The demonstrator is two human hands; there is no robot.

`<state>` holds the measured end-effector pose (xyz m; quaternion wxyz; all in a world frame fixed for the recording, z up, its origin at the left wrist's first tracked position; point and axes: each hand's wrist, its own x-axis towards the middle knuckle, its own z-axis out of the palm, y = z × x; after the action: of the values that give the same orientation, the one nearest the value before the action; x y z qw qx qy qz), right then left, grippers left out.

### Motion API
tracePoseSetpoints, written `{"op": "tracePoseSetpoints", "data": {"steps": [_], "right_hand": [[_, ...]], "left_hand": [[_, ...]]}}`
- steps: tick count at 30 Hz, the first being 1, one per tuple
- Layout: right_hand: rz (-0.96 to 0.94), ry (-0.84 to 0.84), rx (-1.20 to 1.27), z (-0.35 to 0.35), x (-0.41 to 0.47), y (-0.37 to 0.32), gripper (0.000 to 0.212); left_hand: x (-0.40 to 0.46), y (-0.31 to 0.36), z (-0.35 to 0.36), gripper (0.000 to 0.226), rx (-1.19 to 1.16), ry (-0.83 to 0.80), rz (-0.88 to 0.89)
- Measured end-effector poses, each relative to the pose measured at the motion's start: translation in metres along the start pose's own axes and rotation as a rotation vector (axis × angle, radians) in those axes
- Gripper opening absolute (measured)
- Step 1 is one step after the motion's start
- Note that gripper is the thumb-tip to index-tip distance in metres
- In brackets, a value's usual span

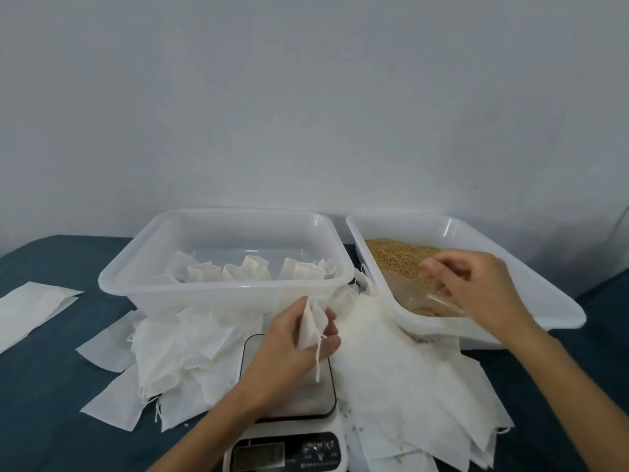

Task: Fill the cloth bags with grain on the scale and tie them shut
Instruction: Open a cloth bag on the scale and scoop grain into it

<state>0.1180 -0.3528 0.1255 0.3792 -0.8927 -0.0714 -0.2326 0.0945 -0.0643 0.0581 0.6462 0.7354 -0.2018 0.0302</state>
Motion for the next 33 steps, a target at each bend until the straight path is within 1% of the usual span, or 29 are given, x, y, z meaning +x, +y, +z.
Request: {"op": "tracePoseSetpoints", "data": {"steps": [1,2,4,5,8,10,13,16,18,19,20,21,22,23,24,25,26,27,28,30,33], "right_hand": [[0.062,-0.065,-0.179,-0.006,0.011,0.018,0.015],[0.139,-0.156,-0.309,-0.010,0.020,0.035,0.026],[0.254,-0.323,-0.430,-0.011,0.033,0.061,0.044],[0.277,-0.385,-0.465,-0.008,0.038,0.069,0.047],[0.255,-0.491,-0.629,0.005,0.052,0.084,0.041],[0.222,-0.522,-0.749,0.012,0.058,0.088,0.035],[0.233,-0.558,-0.794,0.017,0.061,0.092,0.032],[0.262,-0.496,-0.806,0.013,0.060,0.093,0.029],[0.293,-0.472,-0.862,0.008,0.057,0.086,0.016],[0.290,-0.470,-0.934,0.005,0.055,0.081,0.010],[0.258,-0.451,-1.015,0.003,0.053,0.074,0.011],[0.181,-0.395,-1.065,0.003,0.050,0.065,0.016],[0.072,-0.308,-1.031,0.004,0.045,0.050,0.019],[-0.044,-0.206,-0.882,0.008,0.038,0.031,0.018],[-0.164,-0.138,-0.648,0.013,0.028,0.007,0.012],[-0.284,-0.118,-0.421,0.020,0.015,-0.020,0.006],[-0.396,-0.149,-0.266,0.026,0.001,-0.046,0.004],[-0.493,-0.215,-0.175,0.033,-0.011,-0.069,0.004],[-0.566,-0.291,-0.126,0.038,-0.021,-0.087,0.006],[-0.622,-0.411,-0.114,0.044,-0.032,-0.107,0.010],[-0.686,-0.472,-0.232,0.047,-0.029,-0.114,0.024]], "left_hand": [[0.002,-0.001,-0.004,0.016,-0.026,-0.002,-0.012],[0.003,-0.002,-0.006,0.015,-0.047,-0.003,-0.019],[0.003,-0.002,-0.006,0.014,-0.094,0.004,-0.042],[0.004,-0.003,-0.006,0.014,-0.116,0.003,-0.051],[0.002,-0.005,-0.008,0.014,-0.151,-0.020,-0.051],[0.000,-0.005,-0.009,0.015,-0.150,-0.030,-0.058],[-0.002,-0.004,-0.010,0.015,-0.172,-0.029,-0.067],[-0.003,-0.004,-0.010,0.014,-0.173,-0.029,-0.062],[-0.004,-0.004,-0.009,0.014,-0.169,-0.030,-0.071],[-0.004,-0.005,-0.008,0.014,-0.159,-0.029,-0.079],[-0.004,-0.004,-0.007,0.014,-0.148,-0.028,-0.087],[-0.004,-0.004,-0.006,0.014,-0.141,-0.027,-0.091],[-0.004,-0.004,-0.006,0.014,-0.141,-0.024,-0.091],[-0.004,-0.004,-0.006,0.014,-0.145,-0.021,-0.091],[-0.004,-0.003,-0.006,0.013,-0.148,-0.021,-0.093],[-0.004,-0.003,-0.006,0.013,-0.152,-0.025,-0.096],[-0.004,-0.002,-0.007,0.013,-0.158,-0.035,-0.098],[-0.004,-0.002,-0.007,0.012,-0.171,-0.047,-0.096],[-0.004,-0.001,-0.008,0.011,-0.183,-0.062,-0.088],[-0.005,0.000,-0.009,0.010,-0.192,-0.102,-0.053],[-0.005,0.002,-0.007,0.009,-0.187,-0.154,-0.039]]}}
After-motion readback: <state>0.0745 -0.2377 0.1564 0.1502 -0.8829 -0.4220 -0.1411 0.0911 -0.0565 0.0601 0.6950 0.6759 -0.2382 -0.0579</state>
